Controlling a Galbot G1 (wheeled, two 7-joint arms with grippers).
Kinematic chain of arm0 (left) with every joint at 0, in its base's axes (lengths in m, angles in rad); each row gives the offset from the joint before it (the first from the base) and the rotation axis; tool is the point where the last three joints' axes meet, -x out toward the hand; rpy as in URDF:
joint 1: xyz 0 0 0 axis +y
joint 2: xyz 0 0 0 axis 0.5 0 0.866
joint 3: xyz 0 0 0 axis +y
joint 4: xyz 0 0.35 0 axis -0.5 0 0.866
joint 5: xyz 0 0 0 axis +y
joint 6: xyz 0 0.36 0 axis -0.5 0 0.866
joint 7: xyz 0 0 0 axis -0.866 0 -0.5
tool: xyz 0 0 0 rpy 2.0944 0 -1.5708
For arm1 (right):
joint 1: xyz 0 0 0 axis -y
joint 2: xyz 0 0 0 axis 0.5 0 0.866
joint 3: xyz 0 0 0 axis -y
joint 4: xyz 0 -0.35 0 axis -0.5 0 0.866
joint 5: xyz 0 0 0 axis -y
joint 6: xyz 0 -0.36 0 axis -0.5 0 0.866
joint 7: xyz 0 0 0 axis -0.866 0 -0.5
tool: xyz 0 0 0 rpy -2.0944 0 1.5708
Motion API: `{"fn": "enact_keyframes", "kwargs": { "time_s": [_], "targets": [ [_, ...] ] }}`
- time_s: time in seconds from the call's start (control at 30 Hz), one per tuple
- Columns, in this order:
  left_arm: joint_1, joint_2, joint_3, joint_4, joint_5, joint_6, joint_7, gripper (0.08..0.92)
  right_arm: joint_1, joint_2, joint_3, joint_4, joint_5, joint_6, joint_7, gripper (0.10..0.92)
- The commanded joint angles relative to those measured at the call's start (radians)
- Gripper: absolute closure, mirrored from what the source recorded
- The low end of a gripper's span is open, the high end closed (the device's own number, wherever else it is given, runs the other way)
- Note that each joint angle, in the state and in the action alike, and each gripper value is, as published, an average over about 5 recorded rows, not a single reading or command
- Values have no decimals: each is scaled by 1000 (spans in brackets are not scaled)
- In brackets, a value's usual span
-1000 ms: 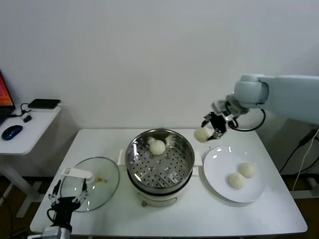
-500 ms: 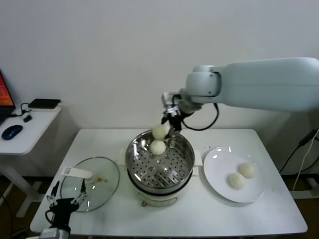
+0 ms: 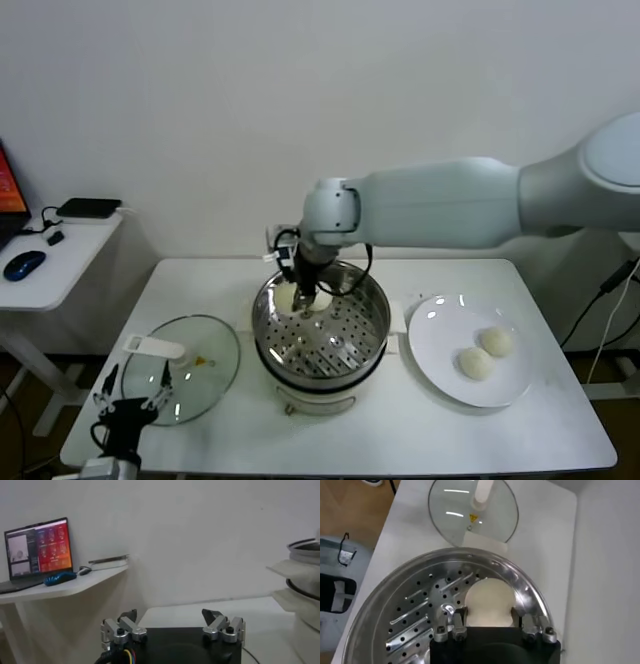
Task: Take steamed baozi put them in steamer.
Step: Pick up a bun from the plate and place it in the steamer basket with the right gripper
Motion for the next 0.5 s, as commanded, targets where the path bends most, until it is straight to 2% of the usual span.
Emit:
{"fn": "enact_keyframes", "kwargs": {
  "time_s": [0.03, 0.23, 0.5],
  "targets": [
    [-5, -15, 1, 15, 1, -1, 1, 177, -87, 60, 0, -52, -1, -37, 19, 423],
    [-11, -15, -1, 20, 1, 0, 2, 177, -101, 58, -1, -51, -6, -42, 26, 407],
    [-10, -18, -3, 19, 5, 3, 2, 177, -57, 21, 4, -38, 0, -37, 14, 229]
  ]
}}
